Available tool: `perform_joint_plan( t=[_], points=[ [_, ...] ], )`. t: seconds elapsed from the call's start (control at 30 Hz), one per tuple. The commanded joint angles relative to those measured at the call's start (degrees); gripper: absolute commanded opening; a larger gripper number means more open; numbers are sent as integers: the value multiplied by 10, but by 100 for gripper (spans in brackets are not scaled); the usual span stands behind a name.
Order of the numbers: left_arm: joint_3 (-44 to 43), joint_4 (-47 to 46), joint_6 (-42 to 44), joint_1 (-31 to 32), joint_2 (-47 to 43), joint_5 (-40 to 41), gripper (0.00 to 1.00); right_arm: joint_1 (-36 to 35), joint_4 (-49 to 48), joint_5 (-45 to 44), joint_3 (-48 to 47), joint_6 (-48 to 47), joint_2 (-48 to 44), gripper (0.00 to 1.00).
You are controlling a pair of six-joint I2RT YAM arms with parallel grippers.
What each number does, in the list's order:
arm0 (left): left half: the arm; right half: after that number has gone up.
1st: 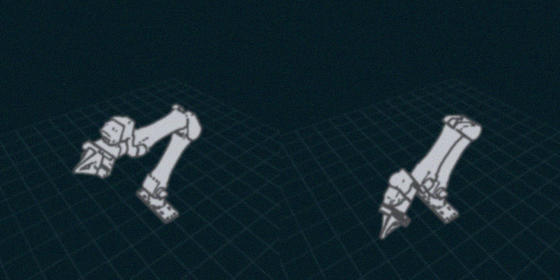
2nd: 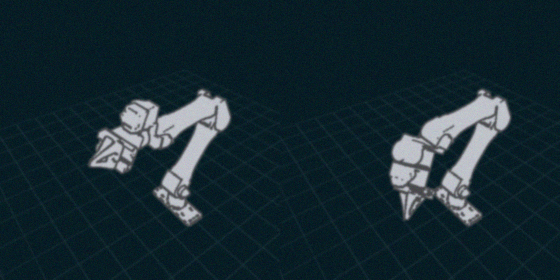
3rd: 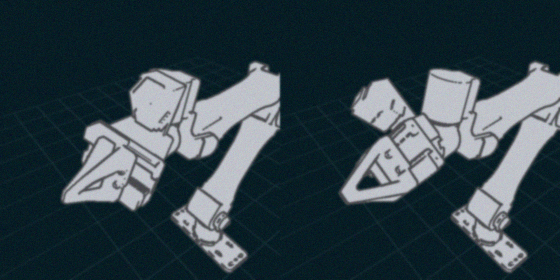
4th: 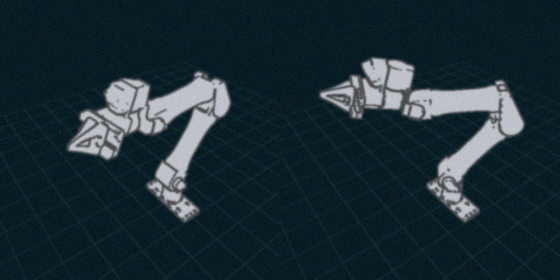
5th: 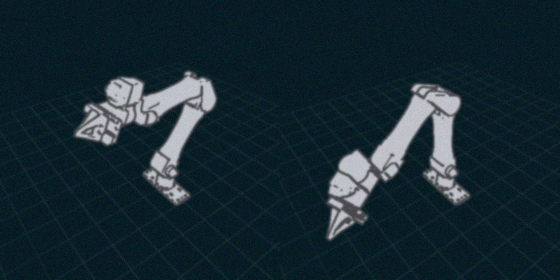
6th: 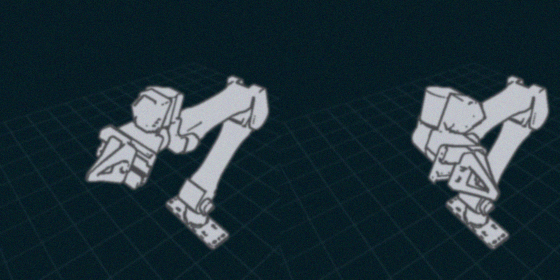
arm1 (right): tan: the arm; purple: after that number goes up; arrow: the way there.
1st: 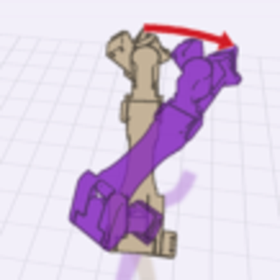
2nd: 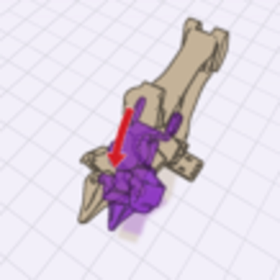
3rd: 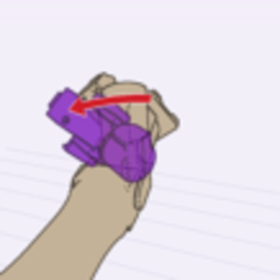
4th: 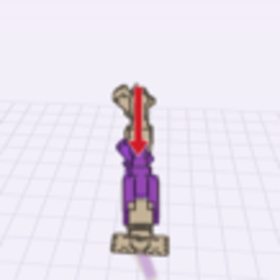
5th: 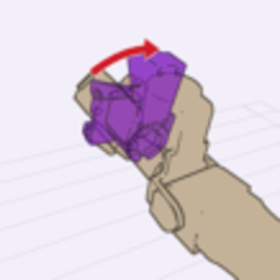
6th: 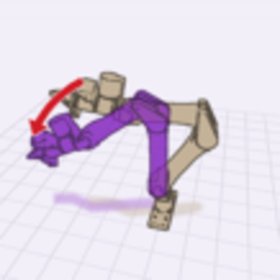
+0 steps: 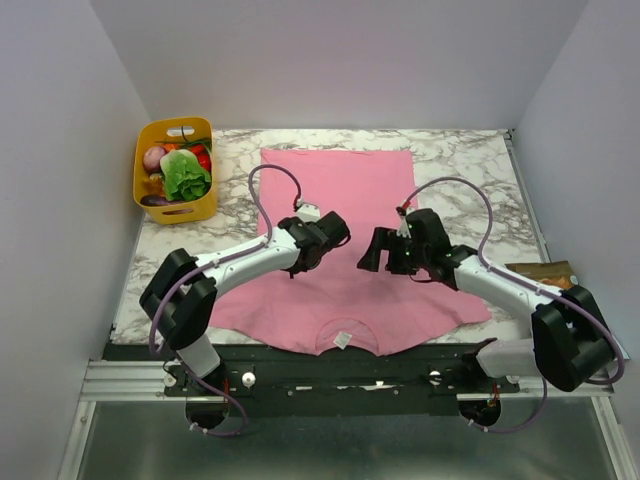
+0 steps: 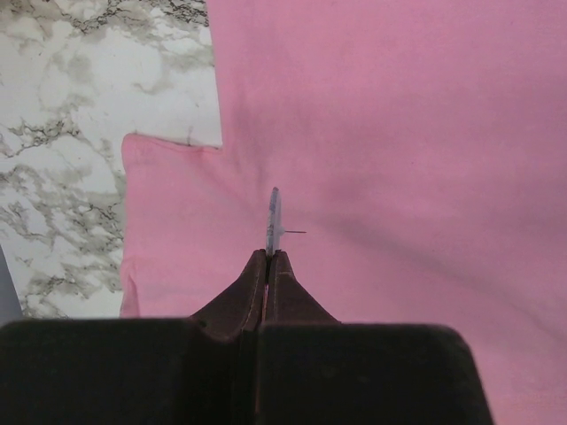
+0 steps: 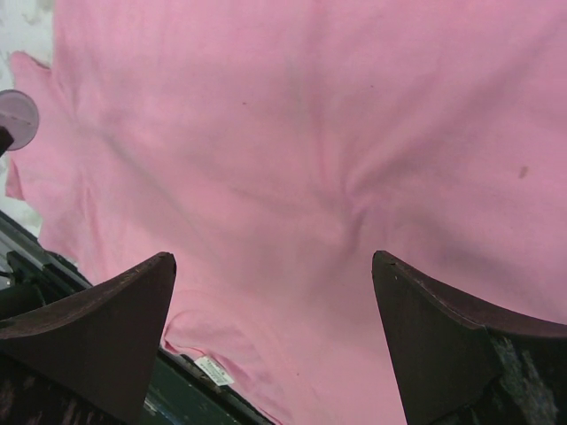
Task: Pin the brooch onto the clothing
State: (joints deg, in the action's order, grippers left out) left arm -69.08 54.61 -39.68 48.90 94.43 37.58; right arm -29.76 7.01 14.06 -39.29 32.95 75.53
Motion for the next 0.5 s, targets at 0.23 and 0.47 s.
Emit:
perform_joint_plan(
  t=[0.23,0.47],
  points=[
    [-38,68,-63,20,55,57,0,60,10,2,27,-22,-19,100],
    [-74,110,-91,41,119,66,0,92,27,2,42,-39,-48,100]
  ],
)
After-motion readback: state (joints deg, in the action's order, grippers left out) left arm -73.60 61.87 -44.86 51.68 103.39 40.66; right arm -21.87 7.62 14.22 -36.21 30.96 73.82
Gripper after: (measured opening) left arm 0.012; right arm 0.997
